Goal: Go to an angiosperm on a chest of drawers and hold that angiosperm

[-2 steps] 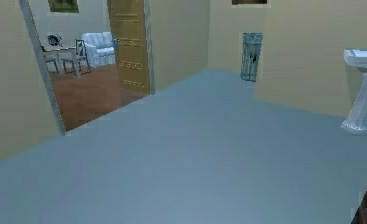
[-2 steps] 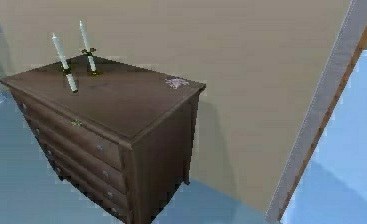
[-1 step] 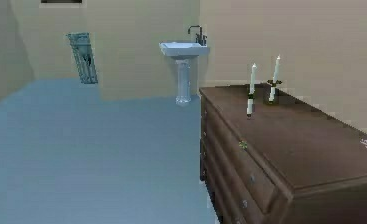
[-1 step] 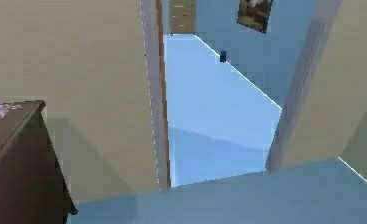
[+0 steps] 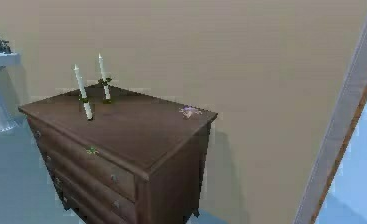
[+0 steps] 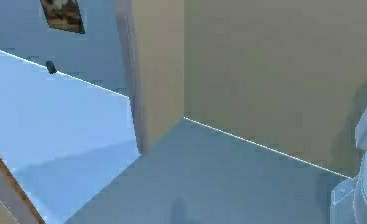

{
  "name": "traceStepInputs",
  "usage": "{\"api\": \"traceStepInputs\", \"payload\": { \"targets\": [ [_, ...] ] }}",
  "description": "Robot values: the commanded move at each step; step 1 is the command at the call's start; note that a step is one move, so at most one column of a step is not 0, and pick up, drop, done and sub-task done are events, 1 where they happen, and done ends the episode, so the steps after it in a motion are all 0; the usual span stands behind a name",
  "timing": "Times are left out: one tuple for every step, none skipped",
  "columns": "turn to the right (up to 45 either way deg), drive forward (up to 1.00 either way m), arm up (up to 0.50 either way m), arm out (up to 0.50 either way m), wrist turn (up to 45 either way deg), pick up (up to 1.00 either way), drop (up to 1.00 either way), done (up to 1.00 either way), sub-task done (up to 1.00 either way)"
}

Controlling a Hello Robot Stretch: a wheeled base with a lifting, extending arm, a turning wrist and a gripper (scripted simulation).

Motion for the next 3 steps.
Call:
{"api": "traceStepInputs", "payload": {
  "targets": [
    [45.0,0.00,0.00,0.00,0.0,0.00,0.00,0.00,0.00],
    [12.0,0.00,0.00,0.00,0.0,0.00,0.00,0.00,0.00],
    [0.0,1.00,0.00,0.00,0.0,0.00,0.00,0.00,0.00]
  ]
}}
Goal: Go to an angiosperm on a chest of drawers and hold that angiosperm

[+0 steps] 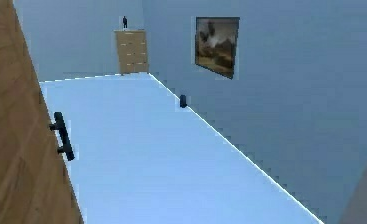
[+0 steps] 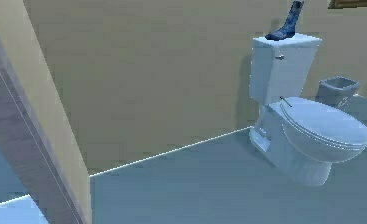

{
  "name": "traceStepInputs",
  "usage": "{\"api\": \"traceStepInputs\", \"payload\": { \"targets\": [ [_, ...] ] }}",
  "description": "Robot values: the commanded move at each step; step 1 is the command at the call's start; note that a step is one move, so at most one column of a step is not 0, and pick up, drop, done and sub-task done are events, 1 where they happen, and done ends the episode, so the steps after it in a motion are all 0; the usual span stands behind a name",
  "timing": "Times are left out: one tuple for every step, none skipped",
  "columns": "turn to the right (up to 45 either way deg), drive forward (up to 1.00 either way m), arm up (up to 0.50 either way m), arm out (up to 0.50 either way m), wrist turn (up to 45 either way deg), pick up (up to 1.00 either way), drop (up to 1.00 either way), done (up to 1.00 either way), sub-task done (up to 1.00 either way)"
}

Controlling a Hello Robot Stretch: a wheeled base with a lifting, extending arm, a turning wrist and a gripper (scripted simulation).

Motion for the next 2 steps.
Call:
{"api": "traceStepInputs", "payload": {
  "targets": [
    [0.0,0.10,0.00,0.00,0.0,0.00,0.00,0.00,0.00],
    [-15.0,0.00,0.00,0.00,0.0,0.00,0.00,0.00,0.00]
  ]
}}
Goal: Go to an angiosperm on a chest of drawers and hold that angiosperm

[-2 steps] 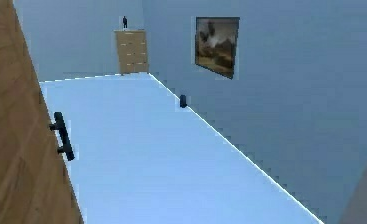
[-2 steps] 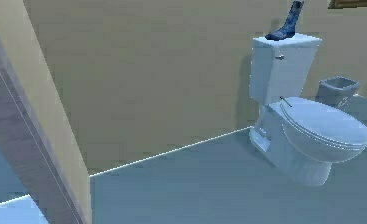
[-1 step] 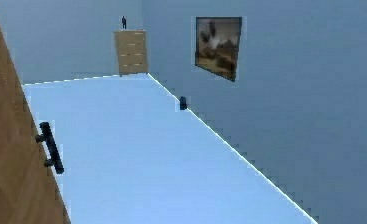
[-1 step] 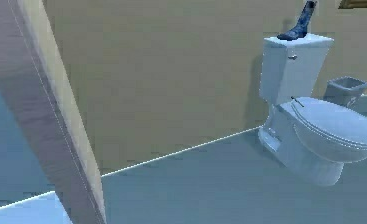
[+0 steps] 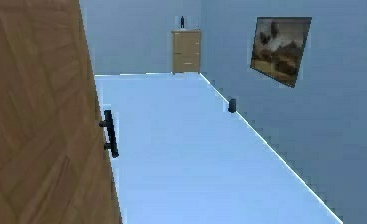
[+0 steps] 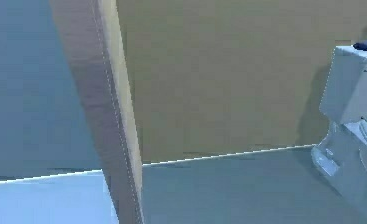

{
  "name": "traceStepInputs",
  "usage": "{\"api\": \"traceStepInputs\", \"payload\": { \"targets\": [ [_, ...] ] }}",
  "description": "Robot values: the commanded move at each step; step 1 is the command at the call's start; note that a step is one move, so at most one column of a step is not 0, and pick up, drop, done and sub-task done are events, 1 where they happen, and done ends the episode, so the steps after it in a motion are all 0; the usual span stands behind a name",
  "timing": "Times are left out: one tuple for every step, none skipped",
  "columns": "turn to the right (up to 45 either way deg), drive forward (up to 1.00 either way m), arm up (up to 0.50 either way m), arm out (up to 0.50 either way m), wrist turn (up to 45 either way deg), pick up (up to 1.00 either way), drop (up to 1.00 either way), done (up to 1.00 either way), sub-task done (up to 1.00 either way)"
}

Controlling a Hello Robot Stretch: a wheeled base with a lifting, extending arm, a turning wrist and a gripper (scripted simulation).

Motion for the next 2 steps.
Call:
{"api": "traceStepInputs", "payload": {
  "targets": [
    [0.0,0.05,0.00,0.00,0.0,0.00,0.00,0.00,0.00],
    [45.0,0.00,0.00,0.00,0.0,0.00,0.00,0.00,0.00]
  ]
}}
